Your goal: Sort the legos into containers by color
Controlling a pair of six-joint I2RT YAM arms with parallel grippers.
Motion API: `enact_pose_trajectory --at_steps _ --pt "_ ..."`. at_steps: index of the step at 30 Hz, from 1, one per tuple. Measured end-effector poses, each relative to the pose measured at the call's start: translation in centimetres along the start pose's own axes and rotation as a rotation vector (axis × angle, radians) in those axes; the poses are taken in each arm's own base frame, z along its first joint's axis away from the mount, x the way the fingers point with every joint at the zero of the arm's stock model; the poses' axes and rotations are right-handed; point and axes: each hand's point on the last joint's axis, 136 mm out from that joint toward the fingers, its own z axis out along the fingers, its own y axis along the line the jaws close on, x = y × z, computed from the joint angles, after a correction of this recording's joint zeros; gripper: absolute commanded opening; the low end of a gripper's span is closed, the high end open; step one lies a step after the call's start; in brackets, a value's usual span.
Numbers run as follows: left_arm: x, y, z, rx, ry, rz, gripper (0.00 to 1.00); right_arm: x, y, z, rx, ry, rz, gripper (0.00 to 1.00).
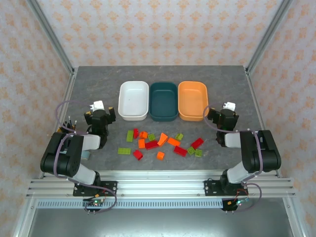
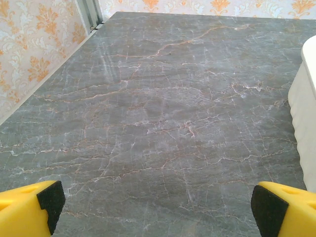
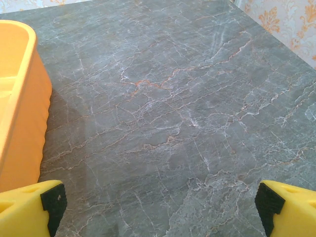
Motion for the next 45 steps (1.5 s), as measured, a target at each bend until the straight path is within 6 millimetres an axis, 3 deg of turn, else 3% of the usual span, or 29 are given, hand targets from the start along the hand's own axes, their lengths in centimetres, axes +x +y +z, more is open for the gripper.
enact_pose_trajectory --at_steps 27,29,32,34,37,39,40,42,44,45 --pt "-0.2 -0.3 -0.1 0.000 0.043 0.037 1.00 0.0 0.0 -0.1 0.006 0.033 -0.008 0.99" --pt "-3.0 -1.3 -0.6 0.008 0.022 0.055 1.00 -2.2 0.2 -0.1 0.015 0.050 -0.002 1.00" --pt "-9.2 -3.3 -2.9 0.041 -0.098 0.027 1.00 -10.3 1.2 -2.0 0.002 -0.079 0.036 0.99" --pt "-14.0 -5.2 -5.0 0.077 -0.186 0.012 1.00 -16.8 1.9 -5.1 -0.014 -0.208 0.080 0.99" --pt "-20.9 -8.1 -8.7 0.162 -0.325 -0.053 1.00 -27.2 1.4 -11.2 -0.015 -0.358 0.309 1.00" --pt "-24.1 -8.4 -10.4 0.181 -0.335 -0.181 1.00 -31.8 -0.1 -14.6 0.018 -0.381 0.512 1.00" --pt "-25.3 -8.0 -10.7 0.169 -0.292 -0.267 1.00 -33.0 -0.9 -15.9 0.035 -0.372 0.587 1.00" --pt "-27.5 -6.7 -10.8 0.129 -0.207 -0.422 1.00 -32.8 -1.3 -16.8 0.047 -0.311 0.634 0.93" --pt "-29.4 -5.9 -10.7 0.144 -0.142 -0.536 1.00 -29.4 -0.7 -16.2 0.071 -0.160 0.632 0.85" --pt "-29.4 -5.9 -10.6 0.156 -0.110 -0.562 1.00 -27.3 0.1 -15.9 0.082 -0.077 0.620 0.85"
